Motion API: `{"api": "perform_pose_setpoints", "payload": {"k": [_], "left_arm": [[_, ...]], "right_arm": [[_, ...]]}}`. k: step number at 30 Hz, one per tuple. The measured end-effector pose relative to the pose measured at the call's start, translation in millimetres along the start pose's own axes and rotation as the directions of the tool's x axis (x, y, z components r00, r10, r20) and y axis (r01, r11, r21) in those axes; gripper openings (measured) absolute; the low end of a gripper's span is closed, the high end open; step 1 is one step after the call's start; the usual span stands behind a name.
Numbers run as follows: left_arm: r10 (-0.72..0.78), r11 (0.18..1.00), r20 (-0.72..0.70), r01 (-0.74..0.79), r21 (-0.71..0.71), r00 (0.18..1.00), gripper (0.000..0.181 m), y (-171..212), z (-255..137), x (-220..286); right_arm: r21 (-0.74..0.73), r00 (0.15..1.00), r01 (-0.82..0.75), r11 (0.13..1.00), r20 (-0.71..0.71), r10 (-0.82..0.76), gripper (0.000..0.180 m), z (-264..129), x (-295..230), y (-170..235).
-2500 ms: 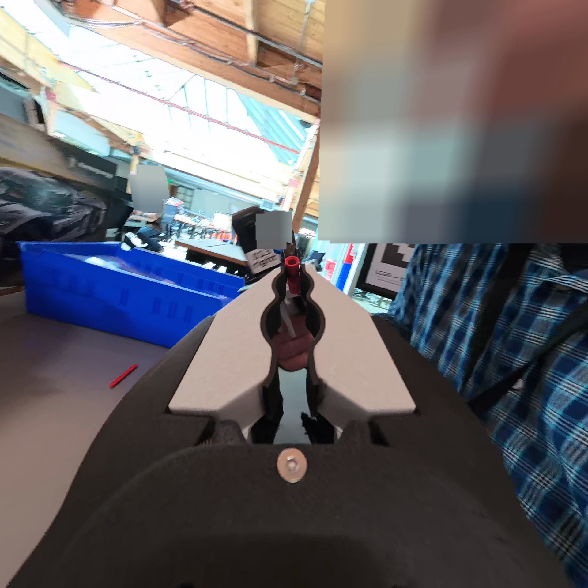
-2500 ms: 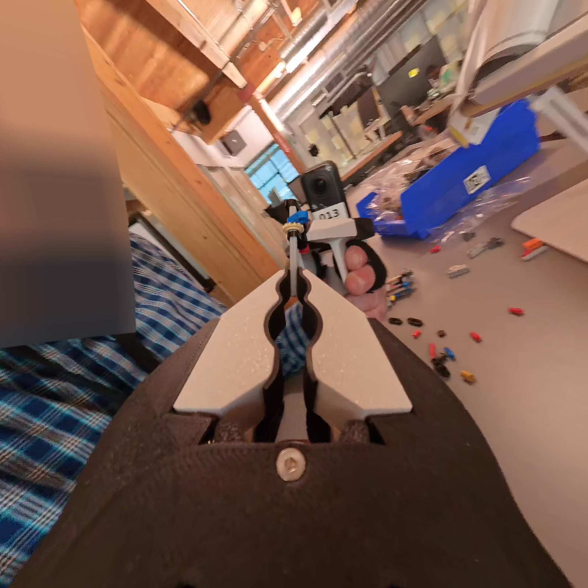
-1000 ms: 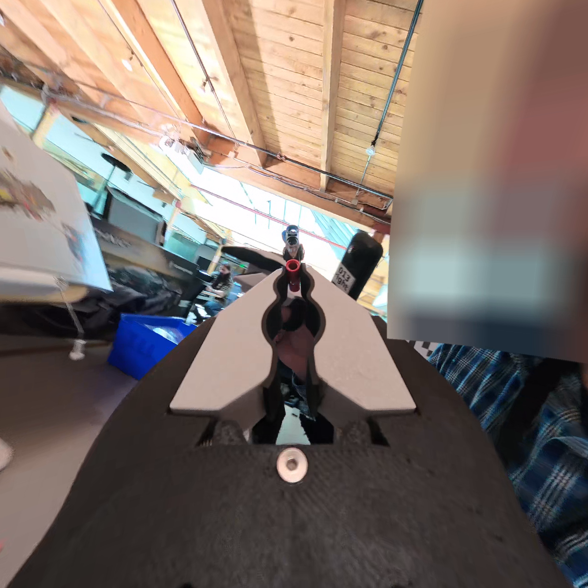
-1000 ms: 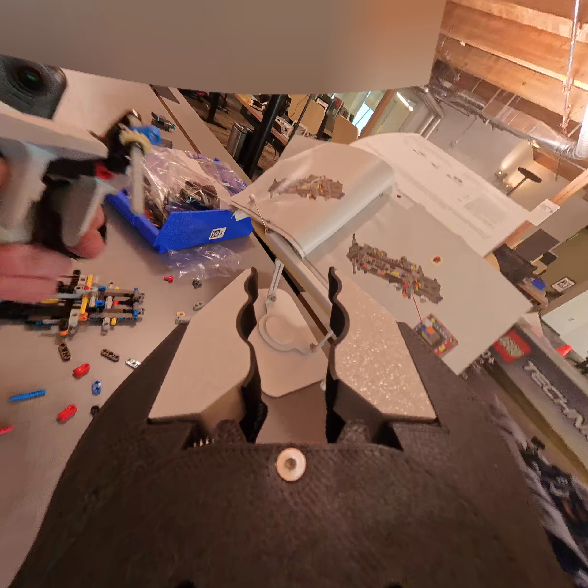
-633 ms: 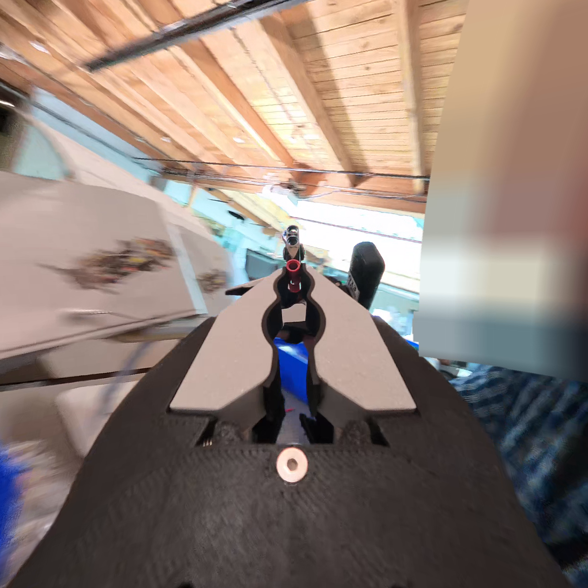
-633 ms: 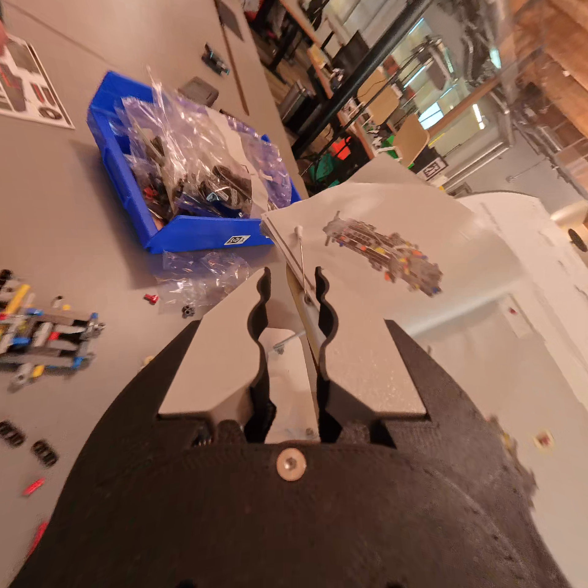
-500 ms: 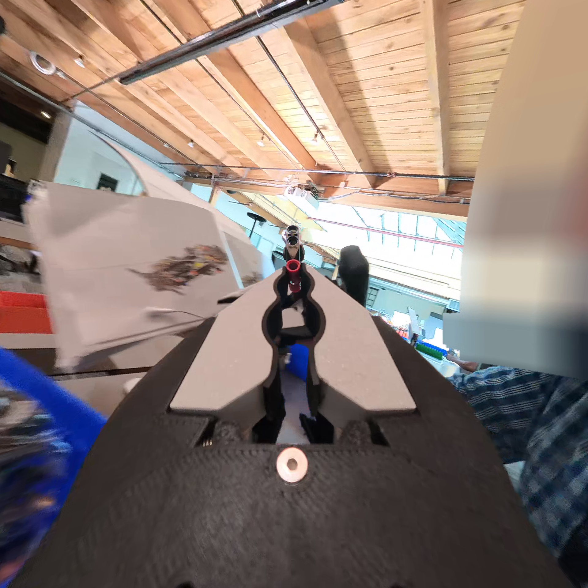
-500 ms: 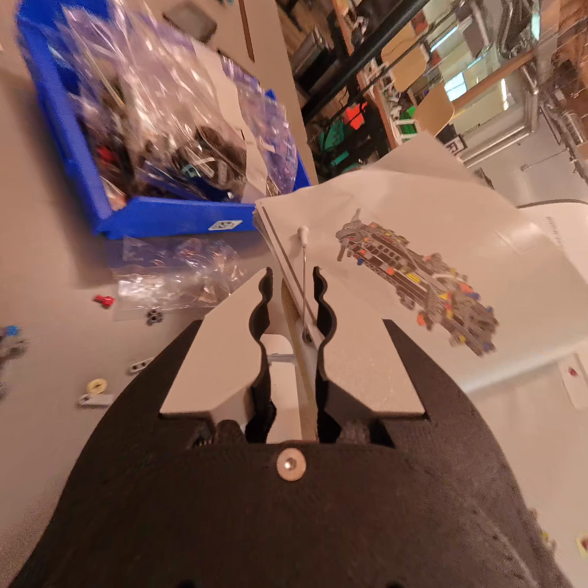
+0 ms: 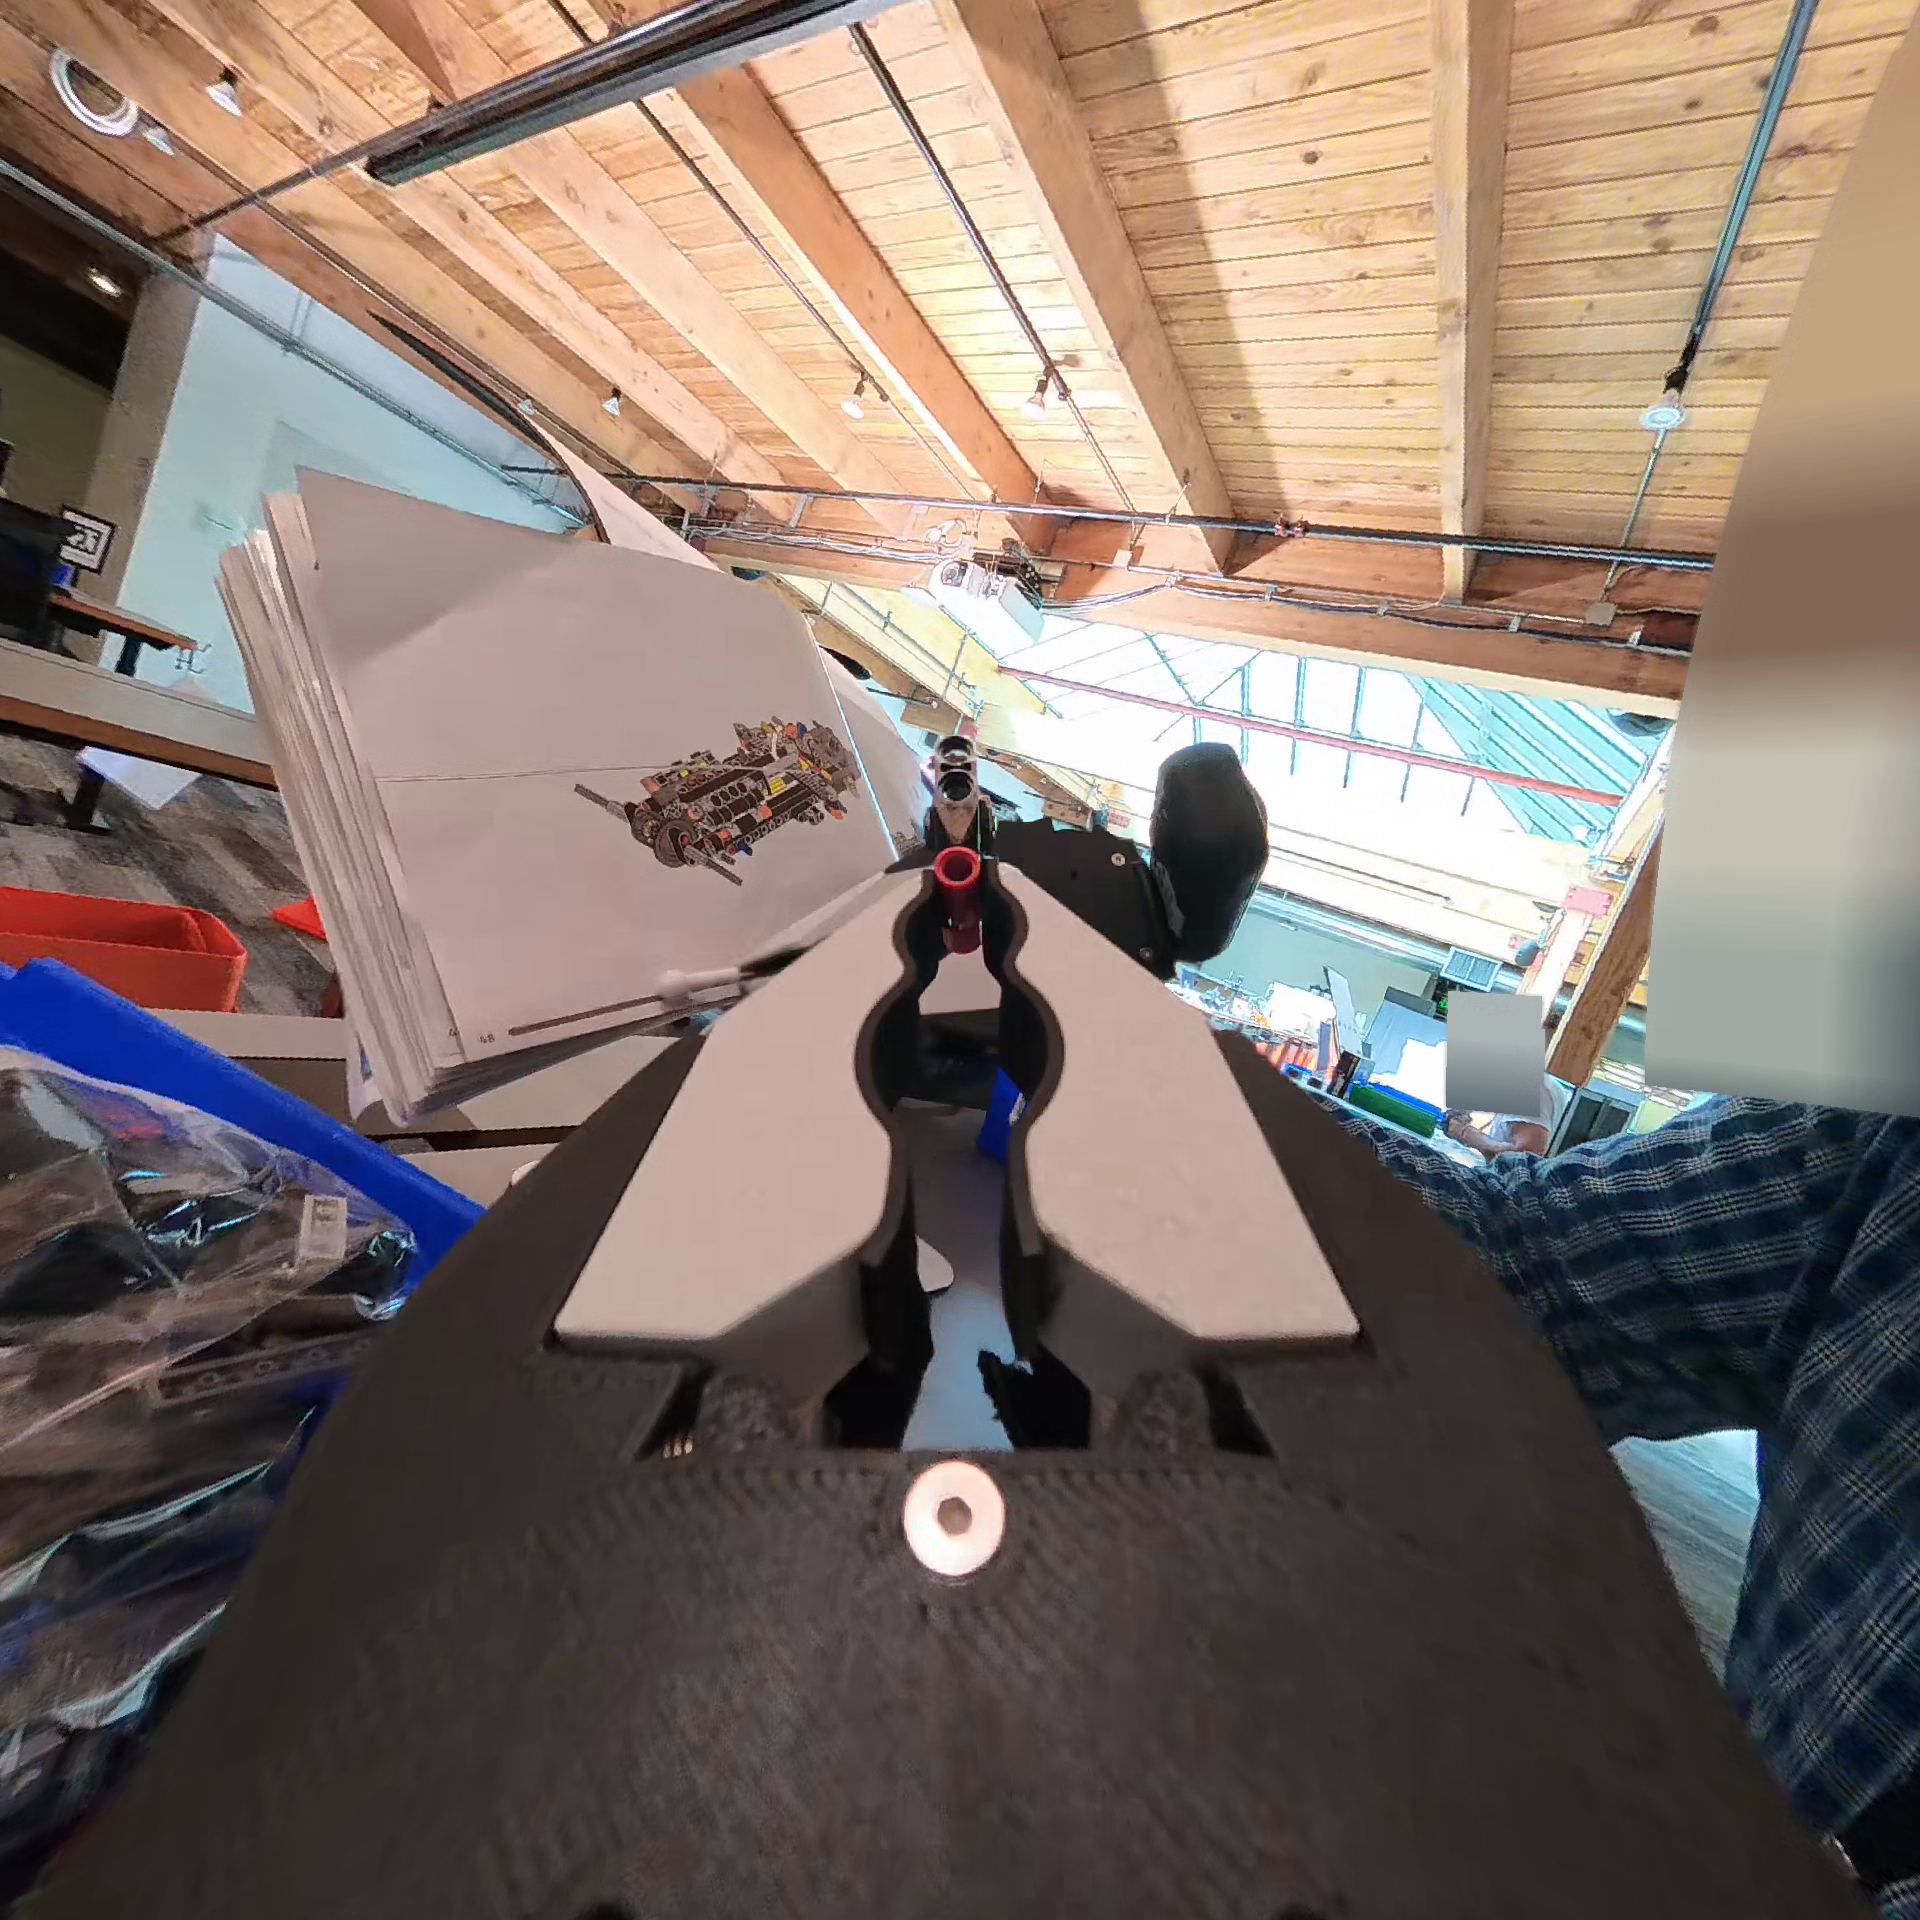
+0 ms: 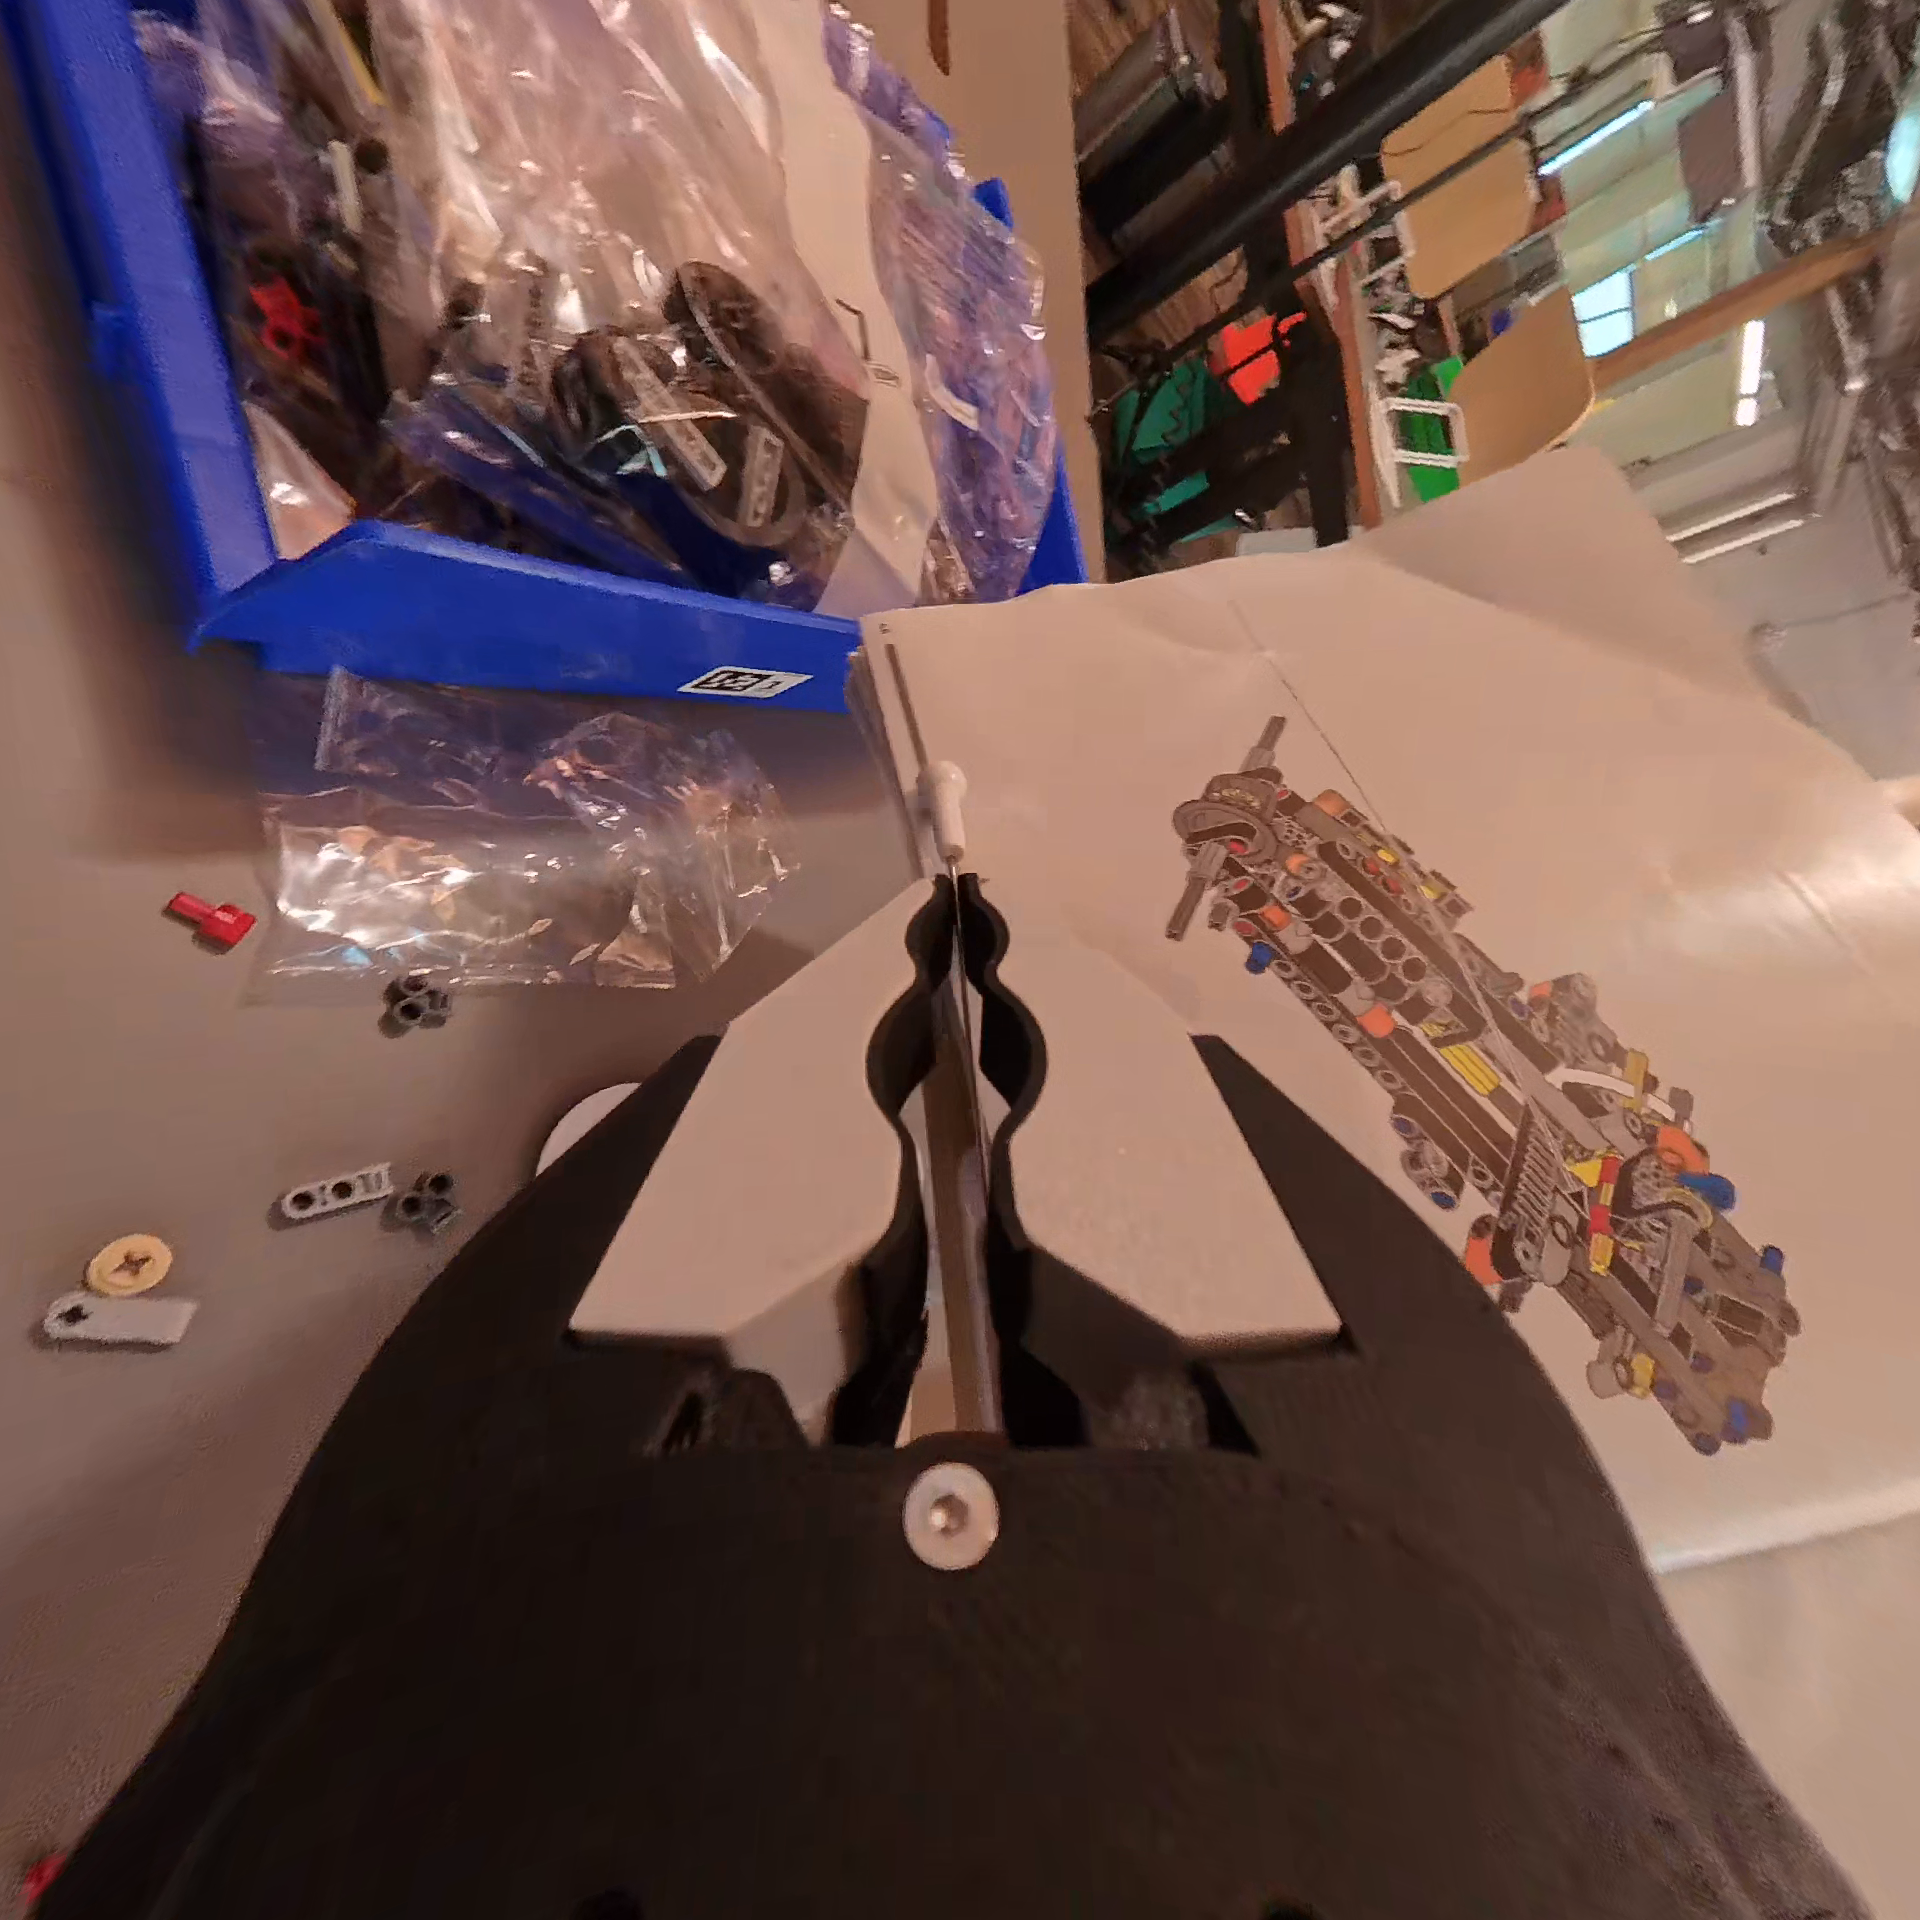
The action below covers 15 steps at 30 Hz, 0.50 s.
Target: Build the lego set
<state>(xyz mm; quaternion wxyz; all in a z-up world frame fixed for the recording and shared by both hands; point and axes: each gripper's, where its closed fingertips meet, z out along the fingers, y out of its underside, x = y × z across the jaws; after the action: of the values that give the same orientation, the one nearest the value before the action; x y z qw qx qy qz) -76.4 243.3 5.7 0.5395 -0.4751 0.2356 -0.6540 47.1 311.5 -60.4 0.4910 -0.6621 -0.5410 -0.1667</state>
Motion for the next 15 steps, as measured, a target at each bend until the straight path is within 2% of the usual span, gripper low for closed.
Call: {"api": "perform_pose_setpoints", "payload": {"k": [4,9,12,15], "left_arm": [[-0.013,1.0,-0.005,0.013,-0.003,1.0,0.005,3,2,0],[-0.005,0.999,-0.007,0.004,-0.045,1.0,0.005,15,9,1],[-0.011,0.999,-0.007,0.01,-0.049,1.0,0.005,17,10,0],[-0.011,0.999,-0.005,0.011,-0.051,1.0,0.005,18,11,0]], "right_arm": [[-0.02,0.992,0.089,0.996,0.092,-0.087,0.0,-2,-15,4],[-0.047,0.983,0.163,0.986,0.097,-0.158,0.0,-2,-20,8],[-0.073,0.976,0.178,0.981,0.141,-0.166,0.023,-1,-28,11],[-0.024,0.967,0.171,0.985,0.193,-0.164,0.032,-15,-37,-2]]}}
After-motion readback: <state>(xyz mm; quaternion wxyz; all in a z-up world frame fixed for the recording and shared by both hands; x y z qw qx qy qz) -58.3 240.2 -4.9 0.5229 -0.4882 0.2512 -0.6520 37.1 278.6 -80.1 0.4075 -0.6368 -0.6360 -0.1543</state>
